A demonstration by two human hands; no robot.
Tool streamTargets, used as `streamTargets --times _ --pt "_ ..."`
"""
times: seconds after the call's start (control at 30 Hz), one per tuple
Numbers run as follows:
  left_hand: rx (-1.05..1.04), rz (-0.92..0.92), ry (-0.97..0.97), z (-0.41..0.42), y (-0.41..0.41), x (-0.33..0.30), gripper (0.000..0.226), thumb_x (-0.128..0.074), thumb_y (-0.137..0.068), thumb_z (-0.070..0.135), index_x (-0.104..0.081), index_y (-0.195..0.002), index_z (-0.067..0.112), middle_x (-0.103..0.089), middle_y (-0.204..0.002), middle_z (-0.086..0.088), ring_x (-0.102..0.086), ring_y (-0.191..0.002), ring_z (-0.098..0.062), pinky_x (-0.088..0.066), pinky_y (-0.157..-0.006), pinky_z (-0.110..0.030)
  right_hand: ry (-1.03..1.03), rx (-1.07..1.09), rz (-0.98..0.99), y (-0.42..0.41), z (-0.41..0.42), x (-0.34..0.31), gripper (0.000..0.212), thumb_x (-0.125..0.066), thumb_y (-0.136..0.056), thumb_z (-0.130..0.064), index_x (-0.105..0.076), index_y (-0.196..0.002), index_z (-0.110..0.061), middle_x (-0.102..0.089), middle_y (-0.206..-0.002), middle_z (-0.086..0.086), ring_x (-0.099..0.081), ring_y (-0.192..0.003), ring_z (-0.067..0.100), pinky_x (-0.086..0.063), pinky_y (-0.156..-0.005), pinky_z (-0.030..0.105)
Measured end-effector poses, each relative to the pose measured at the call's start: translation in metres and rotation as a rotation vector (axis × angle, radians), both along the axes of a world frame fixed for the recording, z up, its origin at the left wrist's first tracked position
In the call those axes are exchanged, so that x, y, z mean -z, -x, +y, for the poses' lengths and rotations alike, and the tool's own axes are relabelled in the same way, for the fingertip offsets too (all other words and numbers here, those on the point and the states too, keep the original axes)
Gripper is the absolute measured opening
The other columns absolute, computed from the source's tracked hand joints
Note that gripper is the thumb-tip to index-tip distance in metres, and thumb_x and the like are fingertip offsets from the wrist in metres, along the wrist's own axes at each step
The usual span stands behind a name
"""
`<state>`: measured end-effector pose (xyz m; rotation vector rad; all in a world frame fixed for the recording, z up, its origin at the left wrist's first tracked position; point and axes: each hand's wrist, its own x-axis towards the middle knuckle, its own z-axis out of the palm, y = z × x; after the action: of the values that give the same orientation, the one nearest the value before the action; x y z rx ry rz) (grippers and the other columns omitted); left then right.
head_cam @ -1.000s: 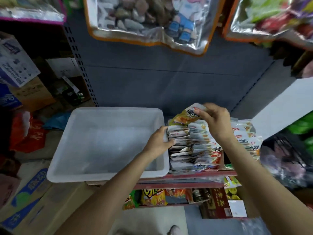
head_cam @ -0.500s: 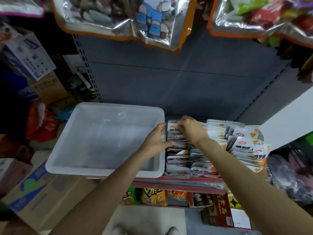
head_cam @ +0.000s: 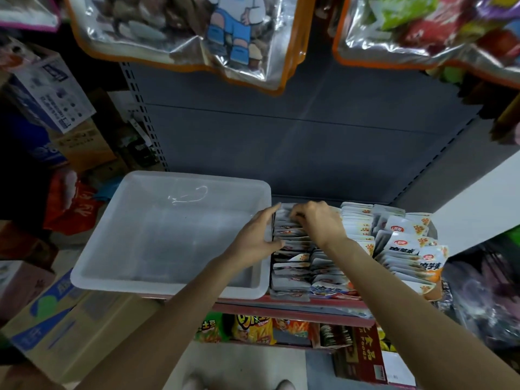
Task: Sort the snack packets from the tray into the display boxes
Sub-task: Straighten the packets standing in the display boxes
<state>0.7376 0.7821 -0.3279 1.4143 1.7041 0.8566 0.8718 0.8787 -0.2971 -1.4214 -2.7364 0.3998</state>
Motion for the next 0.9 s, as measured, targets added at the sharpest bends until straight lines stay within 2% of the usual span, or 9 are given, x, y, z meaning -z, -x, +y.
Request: streamTargets --times 0.13,0.2,0.27,0.4,0.47,0.57,0.67,0.73,0.9 --pt "0.098 0.188 -0.056 0.0 0.001 -0.004 0.072 -0.061 -0.089 0.023 -0.021 -0.149 0.023 -0.021 -0.155 0.006 -0.025 -0.14 -0.011 -0.024 -0.113 -0.025 -0.044 -0.044 0.124 -0.009 0.002 0.0 0.022 -0.049 -0.092 -0.013 -0.069 -0.101 -0.015 -0.066 -0.103 0.01 -0.059 -0.098 0.031 -0.05 -0.073 0.038" --pt "0.168 0.386 -0.077 -0.001 0.003 -0.004 0.071 -0.055 -0.091 0.031 -0.016 -0.15 0.023 -0.012 -0.157 0.008 -0.016 -0.143 -0.009 -0.019 -0.116 -0.028 -0.151 -0.015 0.226 -0.019 0.005 0.002 0.028 -0.05 -0.092 -0.005 -0.066 -0.113 -0.012 -0.063 -0.112 0.011 -0.056 -0.105 0.032 -0.051 -0.077 0.041" --pt "0.248 0.599 -0.065 -0.001 0.003 -0.004 0.071 -0.046 -0.094 0.042 -0.007 -0.151 0.023 -0.001 -0.159 0.007 -0.003 -0.145 -0.008 -0.01 -0.118 -0.031 -0.198 -0.015 0.161 -0.025 0.01 0.001 0.045 -0.049 -0.088 0.004 -0.056 -0.129 -0.013 -0.059 -0.125 0.011 -0.052 -0.113 0.031 -0.049 -0.086 0.04" --pt "0.26 0.742 0.002 0.003 -0.004 -0.006 0.064 -0.018 -0.099 0.051 0.008 -0.15 0.022 0.012 -0.157 0.008 0.016 -0.143 -0.006 0.006 -0.118 -0.034 -0.116 -0.179 -0.102 -0.024 0.012 0.0 0.067 -0.047 -0.083 0.008 -0.034 -0.144 -0.016 -0.041 -0.147 0.006 -0.035 -0.136 0.02 -0.017 -0.116 0.03" --pt "0.232 0.792 0.018 0.007 -0.006 -0.007 0.06 -0.012 -0.1 0.047 0.009 -0.149 0.02 0.012 -0.157 0.007 0.018 -0.143 -0.008 0.01 -0.117 -0.034 -0.133 -0.243 -0.217 -0.023 0.011 0.0 0.068 -0.047 -0.086 0.004 -0.026 -0.147 -0.016 -0.031 -0.153 0.001 -0.024 -0.142 0.013 -0.002 -0.117 0.027" --pt "0.223 0.832 0.053 0.012 -0.008 -0.007 0.056 -0.013 -0.102 0.04 0.006 -0.15 0.019 0.011 -0.158 0.004 0.018 -0.143 -0.009 0.011 -0.115 -0.035 -0.193 -0.301 -0.314 -0.025 0.011 -0.001 0.063 -0.045 -0.091 -0.004 -0.024 -0.148 -0.019 -0.028 -0.154 -0.002 -0.019 -0.143 0.01 0.005 -0.117 0.031" --pt "0.214 0.769 0.064 0.014 -0.009 -0.011 0.054 -0.018 -0.103 0.037 -0.003 -0.151 0.02 0.009 -0.158 0.005 0.015 -0.144 -0.01 0.009 -0.115 -0.035 -0.191 -0.257 -0.202 -0.023 0.015 -0.001 0.049 -0.046 -0.094 -0.013 -0.038 -0.142 -0.021 -0.045 -0.144 0.001 -0.035 -0.135 0.015 -0.003 -0.117 0.03" --pt "0.211 0.726 0.039 0.012 -0.008 -0.012 0.052 -0.023 -0.102 0.036 -0.011 -0.151 0.022 0.004 -0.159 0.006 0.012 -0.144 -0.01 0.007 -0.116 -0.036 -0.182 -0.222 -0.121 -0.018 0.02 0.0 0.035 -0.049 -0.095 -0.022 -0.052 -0.13 -0.021 -0.058 -0.129 0.003 -0.045 -0.122 0.02 -0.018 -0.112 0.027" --pt "0.163 0.694 -0.035 0.002 -0.005 -0.006 0.046 -0.026 -0.103 0.032 -0.023 -0.148 0.025 -0.005 -0.159 0.006 0.004 -0.146 -0.011 0.0 -0.117 -0.034 -0.076 -0.226 -0.167 -0.003 0.033 -0.005 0.029 -0.055 -0.092 -0.03 -0.06 -0.119 -0.02 -0.058 -0.118 0.005 -0.044 -0.116 0.022 -0.038 -0.092 0.03"
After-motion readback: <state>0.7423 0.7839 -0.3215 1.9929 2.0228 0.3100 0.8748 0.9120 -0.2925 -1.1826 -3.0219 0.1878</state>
